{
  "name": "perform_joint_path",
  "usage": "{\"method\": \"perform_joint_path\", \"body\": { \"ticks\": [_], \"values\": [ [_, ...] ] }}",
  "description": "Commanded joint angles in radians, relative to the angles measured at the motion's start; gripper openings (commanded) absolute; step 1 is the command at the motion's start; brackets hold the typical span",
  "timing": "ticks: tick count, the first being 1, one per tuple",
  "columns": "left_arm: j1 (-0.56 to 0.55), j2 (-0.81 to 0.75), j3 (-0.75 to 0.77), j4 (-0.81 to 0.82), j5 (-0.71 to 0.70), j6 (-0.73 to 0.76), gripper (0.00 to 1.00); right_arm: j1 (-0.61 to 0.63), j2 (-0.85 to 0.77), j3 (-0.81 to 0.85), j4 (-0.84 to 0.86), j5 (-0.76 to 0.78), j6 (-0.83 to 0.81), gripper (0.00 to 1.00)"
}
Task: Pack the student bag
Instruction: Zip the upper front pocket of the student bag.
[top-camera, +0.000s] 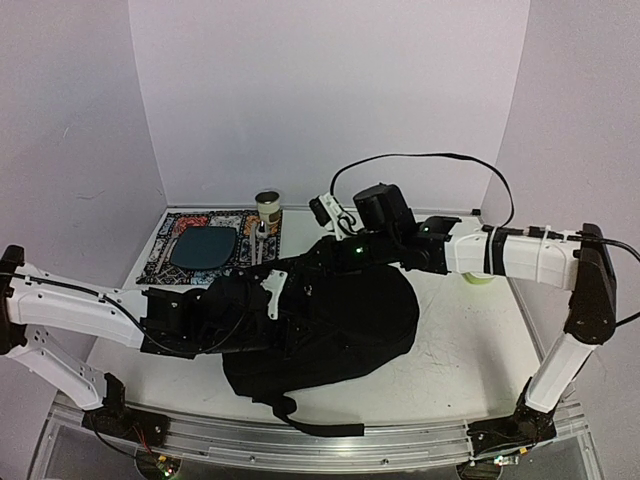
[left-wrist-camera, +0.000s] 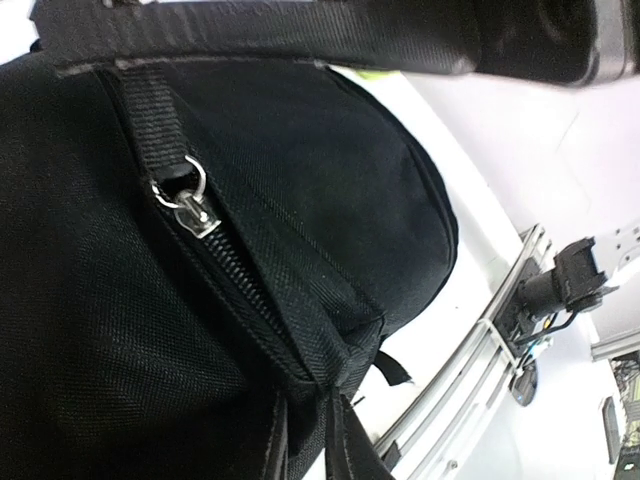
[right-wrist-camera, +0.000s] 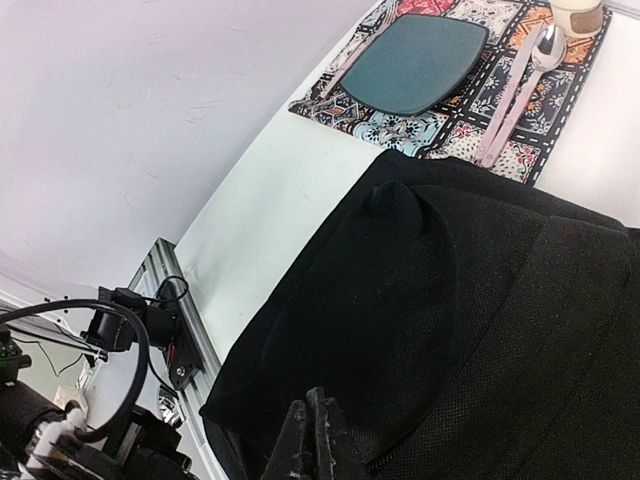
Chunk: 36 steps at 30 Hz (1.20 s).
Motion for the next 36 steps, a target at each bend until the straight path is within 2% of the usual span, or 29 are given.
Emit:
{"method": "perform_joint_path", "body": {
  "ticks": [1,7,14,22,24,26,31,34,36],
  "values": [
    [-0.029,0.019,0.036,-0.041,0.067,0.01,0.15,-0.015,-0.049,0.022,0.176,0.025,-0.009,0.0],
    [-0.029,0.033,-0.009,-0.046,0.138,-0.008,0.08,-0.03,-0.014,0.083,0.172,0.111,-0.08,0.0],
    [-0.029,-0.05,-0.11,-0.049,0.161,-0.035,0.05,-0.059,0.061,0.178,0.171,0.216,-0.16,0.0],
    [-0.029,-0.102,-0.14,-0.088,0.15,-0.046,0.03,-0.09,0.193,0.336,0.167,0.208,-0.212,0.0],
    [-0.029,-0.13,-0.117,-0.113,0.094,-0.061,0.1,-0.09,0.208,0.364,0.159,0.173,-0.207,0.0],
    [-0.027,-0.157,-0.073,-0.142,0.025,-0.08,0.24,-0.091,0.206,0.358,0.157,0.138,-0.193,0.0],
    [-0.01,-0.178,0.049,-0.163,-0.151,-0.109,0.48,-0.089,0.182,0.295,0.158,0.081,-0.161,0.0],
    [0.051,-0.14,0.122,-0.17,-0.183,-0.134,0.57,-0.083,0.169,0.26,0.159,0.075,-0.156,0.0],
    [0.11,-0.102,0.174,-0.171,-0.152,-0.157,0.63,-0.08,0.162,0.244,0.16,0.075,-0.153,0.0]
  ]
}}
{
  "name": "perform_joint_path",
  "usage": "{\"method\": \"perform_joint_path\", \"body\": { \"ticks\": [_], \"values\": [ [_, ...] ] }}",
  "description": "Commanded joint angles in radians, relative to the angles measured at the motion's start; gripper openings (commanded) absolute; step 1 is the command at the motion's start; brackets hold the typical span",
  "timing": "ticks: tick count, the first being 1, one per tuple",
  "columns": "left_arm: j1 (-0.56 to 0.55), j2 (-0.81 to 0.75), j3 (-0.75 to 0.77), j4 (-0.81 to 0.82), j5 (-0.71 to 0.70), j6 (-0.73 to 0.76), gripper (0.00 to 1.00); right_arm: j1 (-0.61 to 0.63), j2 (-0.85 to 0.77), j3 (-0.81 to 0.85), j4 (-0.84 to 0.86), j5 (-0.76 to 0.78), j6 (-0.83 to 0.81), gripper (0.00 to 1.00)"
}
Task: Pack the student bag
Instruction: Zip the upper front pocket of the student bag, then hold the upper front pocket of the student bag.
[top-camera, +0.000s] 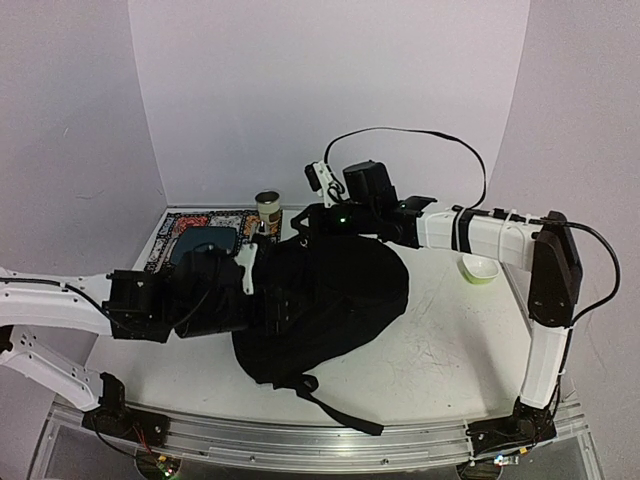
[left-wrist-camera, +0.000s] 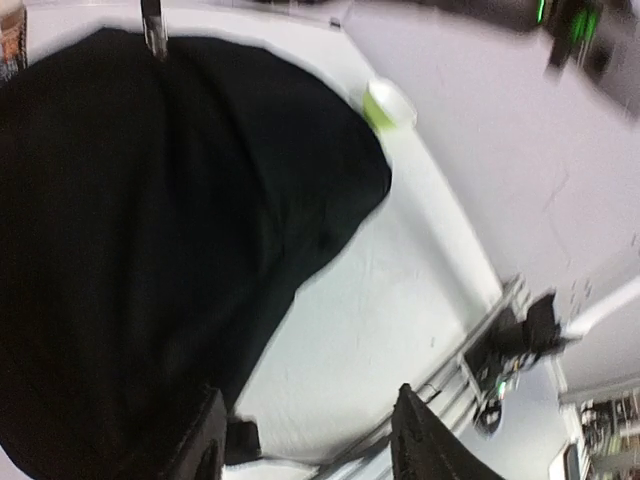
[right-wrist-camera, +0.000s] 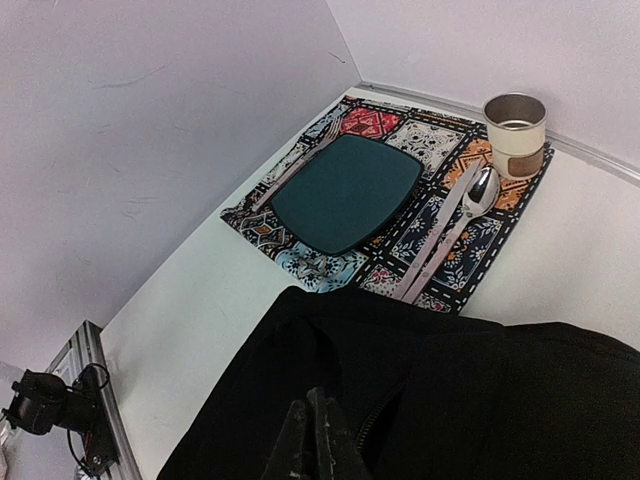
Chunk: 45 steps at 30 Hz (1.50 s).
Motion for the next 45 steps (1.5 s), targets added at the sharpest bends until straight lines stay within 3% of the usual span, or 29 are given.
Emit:
{"method": "perform_joint_path", "body": {
  "ticks": [1,10,19,24,31,41,45],
  "values": [
    [0.114,0.069,0.137,0.001,-0.046,-0.056,0.63,0.005,-0.06,-0.029,0.091,-0.033,0.019,0.0],
    [0.167,0.287,0.309,-0.016,-0.007,-0.071,0.68,0.007,-0.059,-0.036,0.097,-0.042,0.027,0.0],
    [0.19,0.409,0.355,-0.026,0.004,-0.098,0.63,0.008,-0.053,-0.031,0.1,-0.058,0.034,0.0],
    [0.197,0.467,0.41,-0.026,0.06,-0.059,0.45,0.007,-0.059,-0.036,0.1,-0.063,0.036,0.0],
    [0.196,0.479,0.391,-0.026,0.2,-0.013,0.01,0.008,-0.08,-0.061,0.099,-0.045,0.028,0.0],
    [0.143,0.35,0.266,-0.054,0.431,0.115,0.0,0.002,-0.095,-0.042,0.073,0.059,-0.004,0.0],
    [0.081,0.328,0.261,-0.128,0.458,0.188,0.0,-0.012,-0.081,-0.012,0.053,0.095,-0.013,0.0]
  ]
}}
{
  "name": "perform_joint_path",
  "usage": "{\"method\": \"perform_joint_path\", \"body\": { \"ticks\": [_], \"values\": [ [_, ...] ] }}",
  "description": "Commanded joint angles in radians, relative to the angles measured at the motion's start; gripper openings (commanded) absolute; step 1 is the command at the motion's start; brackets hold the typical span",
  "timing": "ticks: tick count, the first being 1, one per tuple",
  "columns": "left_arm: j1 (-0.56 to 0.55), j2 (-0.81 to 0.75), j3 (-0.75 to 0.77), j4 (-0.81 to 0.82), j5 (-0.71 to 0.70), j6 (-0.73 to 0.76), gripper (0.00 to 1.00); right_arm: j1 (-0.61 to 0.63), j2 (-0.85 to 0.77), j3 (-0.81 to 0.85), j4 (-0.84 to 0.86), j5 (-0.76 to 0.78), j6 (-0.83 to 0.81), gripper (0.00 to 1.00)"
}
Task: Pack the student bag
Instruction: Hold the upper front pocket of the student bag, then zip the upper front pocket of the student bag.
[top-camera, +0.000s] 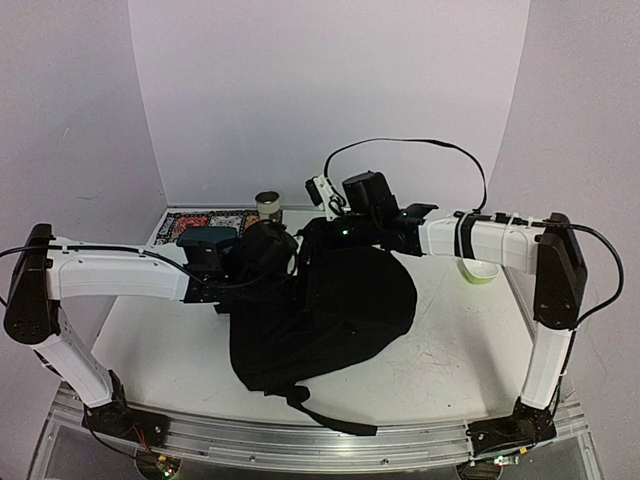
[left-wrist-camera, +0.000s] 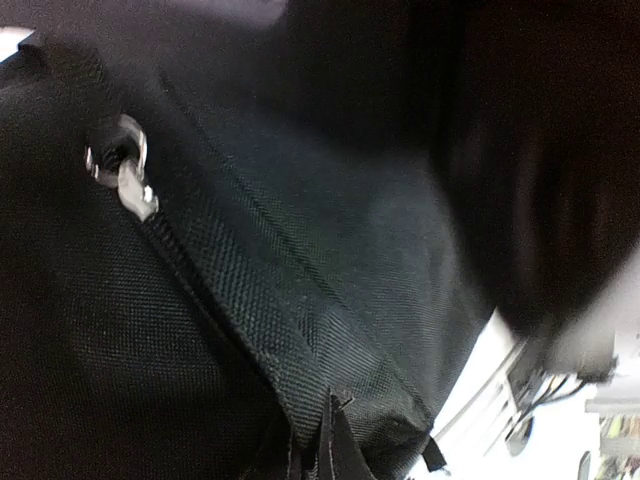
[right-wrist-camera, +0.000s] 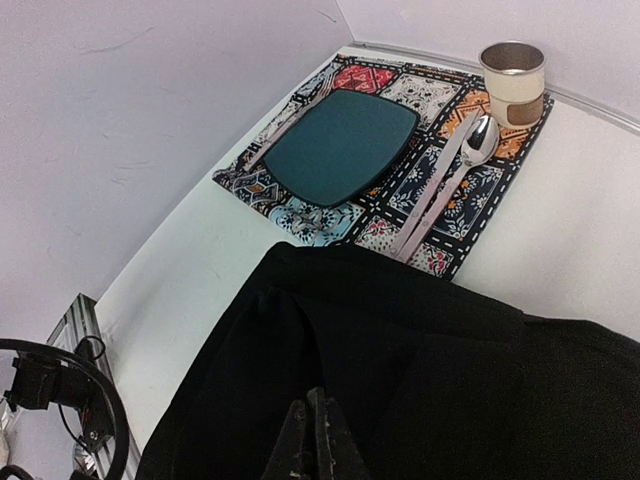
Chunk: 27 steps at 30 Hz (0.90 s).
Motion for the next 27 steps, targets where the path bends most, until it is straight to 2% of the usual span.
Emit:
{"method": "perform_joint_path", "body": {
  "ticks": [1,14,27],
  "values": [
    [-0.118,-0.062,-0.012,-0.087,0.199,0.132,0.0,-0.025,-0.047,0.071,0.078,0.097,-0.025,0.0],
    [-0.139,-0.238,-0.107,-0.109,0.198,0.156,0.0,-0.111,0.037,0.136,0.043,0.164,-0.026,0.0],
    [-0.139,-0.35,-0.205,-0.149,0.096,0.154,0.0,-0.24,0.093,0.11,-0.026,0.232,0.053,0.0]
  ]
}}
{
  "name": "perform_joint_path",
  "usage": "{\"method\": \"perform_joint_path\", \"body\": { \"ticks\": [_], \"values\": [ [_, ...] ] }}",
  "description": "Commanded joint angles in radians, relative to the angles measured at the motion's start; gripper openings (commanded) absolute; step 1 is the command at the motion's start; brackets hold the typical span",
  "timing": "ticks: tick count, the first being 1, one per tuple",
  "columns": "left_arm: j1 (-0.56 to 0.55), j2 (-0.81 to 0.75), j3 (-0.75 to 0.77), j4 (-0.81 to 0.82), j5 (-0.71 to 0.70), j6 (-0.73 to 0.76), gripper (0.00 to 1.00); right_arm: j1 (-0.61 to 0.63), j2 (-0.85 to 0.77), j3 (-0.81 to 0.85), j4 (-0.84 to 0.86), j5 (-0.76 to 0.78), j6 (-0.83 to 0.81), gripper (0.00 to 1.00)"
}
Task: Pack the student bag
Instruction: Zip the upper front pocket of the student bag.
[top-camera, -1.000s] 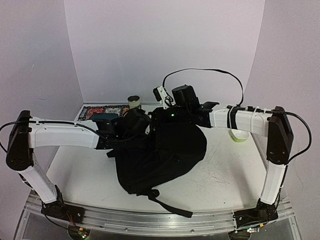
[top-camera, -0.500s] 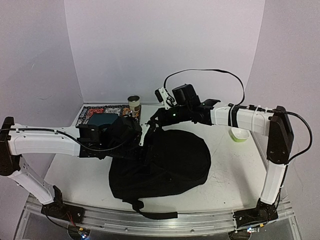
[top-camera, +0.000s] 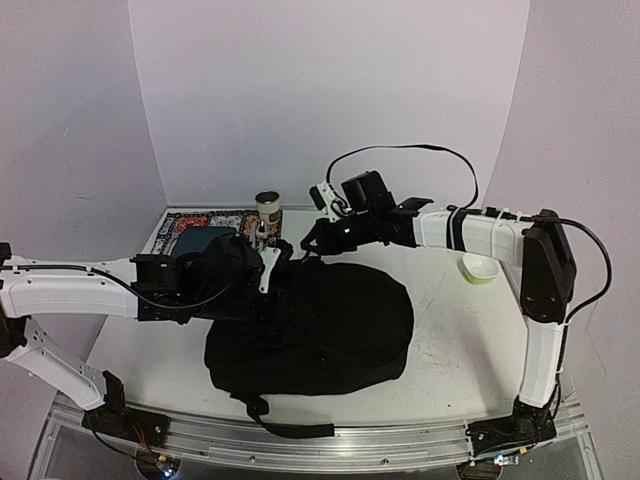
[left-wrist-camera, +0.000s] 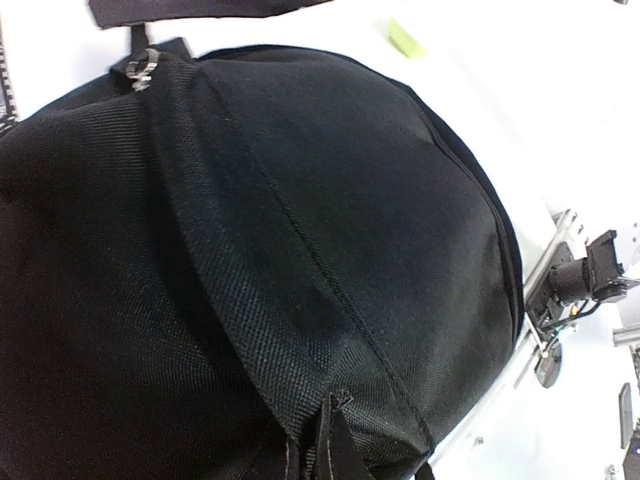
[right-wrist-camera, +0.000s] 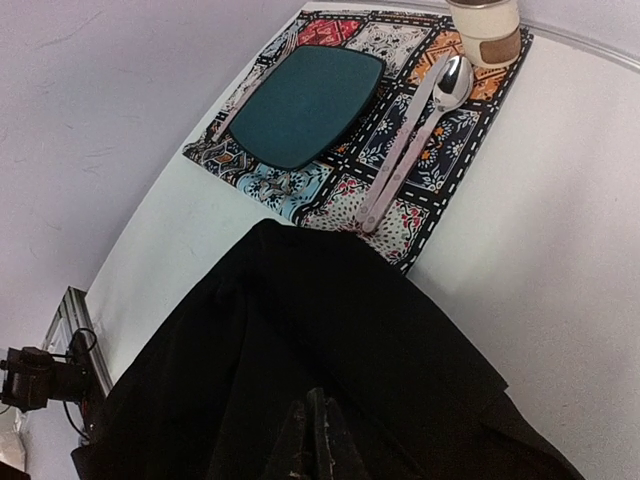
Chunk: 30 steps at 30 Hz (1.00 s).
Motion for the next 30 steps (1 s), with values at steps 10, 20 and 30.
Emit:
{"method": "perform_joint_path", "body": {
  "ticks": [10,20,30],
  "values": [
    [-0.056,-0.02,-0.025,-0.093,0.016,0.085,0.07,-0.2,-0.055,-0.019,0.14,-0.078,-0.034,0.0],
    [-0.006,0.111,0.194,-0.082,-0.09,0.051,0.49,-0.159,-0.141,-0.241,0.236,-0.193,0.023,0.0],
    [0.101,0.28,0.408,-0.072,-0.097,0.019,0.59,-0.127,-0.158,-0.26,0.264,-0.196,0.027,0.0]
  ]
}}
